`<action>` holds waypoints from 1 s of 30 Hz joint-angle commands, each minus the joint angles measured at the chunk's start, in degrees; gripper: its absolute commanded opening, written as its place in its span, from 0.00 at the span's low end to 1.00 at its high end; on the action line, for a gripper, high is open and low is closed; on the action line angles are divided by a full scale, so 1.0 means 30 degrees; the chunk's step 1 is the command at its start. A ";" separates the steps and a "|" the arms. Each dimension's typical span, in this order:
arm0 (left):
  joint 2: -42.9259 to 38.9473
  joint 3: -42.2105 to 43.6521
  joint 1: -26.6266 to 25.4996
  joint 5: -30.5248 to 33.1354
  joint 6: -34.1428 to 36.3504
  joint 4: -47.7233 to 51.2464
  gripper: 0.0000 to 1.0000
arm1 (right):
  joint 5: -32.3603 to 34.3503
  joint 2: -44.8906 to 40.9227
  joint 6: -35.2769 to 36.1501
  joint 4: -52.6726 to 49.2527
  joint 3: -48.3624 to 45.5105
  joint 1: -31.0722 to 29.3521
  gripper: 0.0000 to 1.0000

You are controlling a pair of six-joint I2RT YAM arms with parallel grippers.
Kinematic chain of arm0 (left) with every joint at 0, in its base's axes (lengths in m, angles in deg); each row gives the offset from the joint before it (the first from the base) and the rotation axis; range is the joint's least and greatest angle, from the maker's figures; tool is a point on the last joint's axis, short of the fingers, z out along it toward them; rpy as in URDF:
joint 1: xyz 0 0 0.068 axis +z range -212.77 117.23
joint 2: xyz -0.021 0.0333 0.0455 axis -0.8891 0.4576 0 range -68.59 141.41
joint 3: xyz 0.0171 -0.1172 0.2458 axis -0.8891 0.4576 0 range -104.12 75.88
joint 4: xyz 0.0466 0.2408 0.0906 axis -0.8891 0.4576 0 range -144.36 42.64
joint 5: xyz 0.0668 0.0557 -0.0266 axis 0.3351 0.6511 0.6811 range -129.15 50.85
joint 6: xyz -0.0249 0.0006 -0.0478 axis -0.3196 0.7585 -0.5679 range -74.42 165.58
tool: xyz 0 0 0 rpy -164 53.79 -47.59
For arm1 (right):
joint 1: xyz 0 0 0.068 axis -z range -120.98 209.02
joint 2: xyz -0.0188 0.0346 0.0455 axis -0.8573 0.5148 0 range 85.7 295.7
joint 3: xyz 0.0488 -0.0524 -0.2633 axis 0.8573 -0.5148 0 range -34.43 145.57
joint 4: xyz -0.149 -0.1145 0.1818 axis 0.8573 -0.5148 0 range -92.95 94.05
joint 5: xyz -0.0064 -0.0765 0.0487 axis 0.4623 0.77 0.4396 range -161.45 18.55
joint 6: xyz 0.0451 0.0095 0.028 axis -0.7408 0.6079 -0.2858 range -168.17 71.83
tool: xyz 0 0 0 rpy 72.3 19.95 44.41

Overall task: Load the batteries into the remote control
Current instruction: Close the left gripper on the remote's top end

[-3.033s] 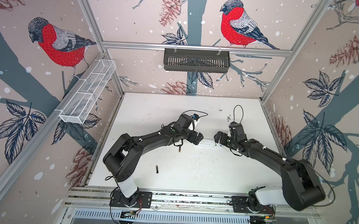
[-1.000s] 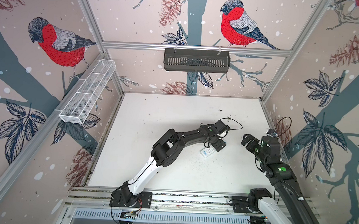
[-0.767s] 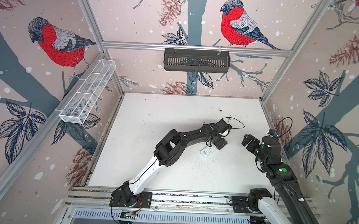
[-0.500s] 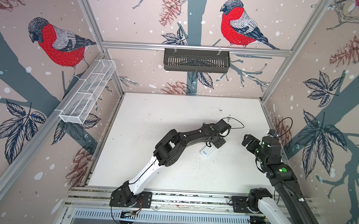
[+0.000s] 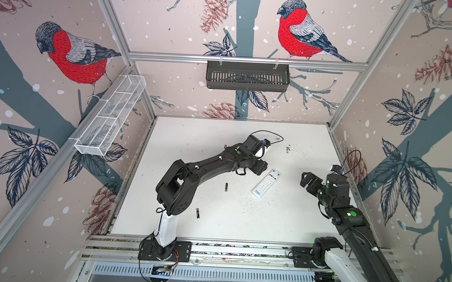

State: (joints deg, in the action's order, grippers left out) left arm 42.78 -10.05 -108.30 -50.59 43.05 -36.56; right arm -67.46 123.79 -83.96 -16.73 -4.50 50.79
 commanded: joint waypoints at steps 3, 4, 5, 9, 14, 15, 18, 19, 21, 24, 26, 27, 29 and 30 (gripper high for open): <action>0.1225 -0.0641 -0.0675 -0.1855 -0.0179 -0.0557 0.76 | -0.0060 -0.0033 -0.0119 0.0536 0.0244 -0.0009 0.99; 0.1635 -0.0924 -0.0866 -0.1631 -0.0284 -0.0424 0.78 | -0.0016 -0.0067 -0.0083 0.0432 0.0319 -0.0010 0.99; 0.2068 -0.1159 -0.1073 -0.1382 -0.0406 -0.0318 0.80 | 0.0014 -0.0144 -0.0102 0.0300 0.0406 -0.0009 0.99; 0.3624 -0.2045 -0.1846 -0.0080 -0.0904 -0.0291 0.95 | -0.0037 -0.0558 -0.0155 0.0042 0.0379 -0.0011 0.99; 0.5241 -0.3224 -0.2383 0.2620 -0.1664 0.0234 0.96 | -0.0013 -0.0813 -0.0180 -0.0311 0.0306 -0.0011 0.99; 0.5483 -0.3411 -0.2482 0.3324 -0.1763 0.0351 0.96 | -0.0041 -0.0840 -0.0184 -0.0311 0.0327 -0.0004 0.99; 0.6144 -0.3944 -0.2498 0.4045 -0.1910 0.0564 0.96 | -0.0037 -0.0917 -0.0188 -0.0299 0.0423 -0.0011 0.99; 0.6227 -0.4004 -0.2514 0.3998 -0.1863 0.0452 0.96 | 0.0013 -0.0935 -0.0144 -0.0318 0.0459 -0.0009 0.99; 0.6501 -0.4226 -0.2530 0.4043 -0.1804 0.0312 0.94 | 0.0101 -0.0954 -0.0125 -0.0325 0.0510 0.0011 0.99; 0.6885 -0.4685 -0.2655 0.4065 -0.1541 0.0257 0.93 | 0.0069 -0.1007 -0.0085 -0.0355 0.0487 -0.0005 0.99; 0.7398 -0.5342 -0.2690 0.4006 -0.1458 0.0645 0.92 | 0.0096 -0.1119 -0.0083 -0.0421 0.0454 -0.0011 0.99; 0.7640 -0.5664 -0.2697 0.3912 -0.1344 0.0853 0.91 | 0.0134 -0.1178 -0.0056 -0.0479 0.0452 -0.0011 0.99; 0.8022 -0.6183 -0.2750 0.4069 -0.1326 0.1068 0.90 | 0.0135 -0.1296 -0.0056 -0.0509 0.0423 -0.0011 0.99; 0.8155 -0.6331 -0.2750 0.4100 -0.1326 0.1121 0.89 | 0.0136 -0.1379 -0.0082 -0.0529 0.0406 -0.0011 0.99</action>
State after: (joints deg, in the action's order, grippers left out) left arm 66.01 -27.79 -116.35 -38.85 38.59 -35.64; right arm -67.96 120.09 -84.16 -17.69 -3.36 50.79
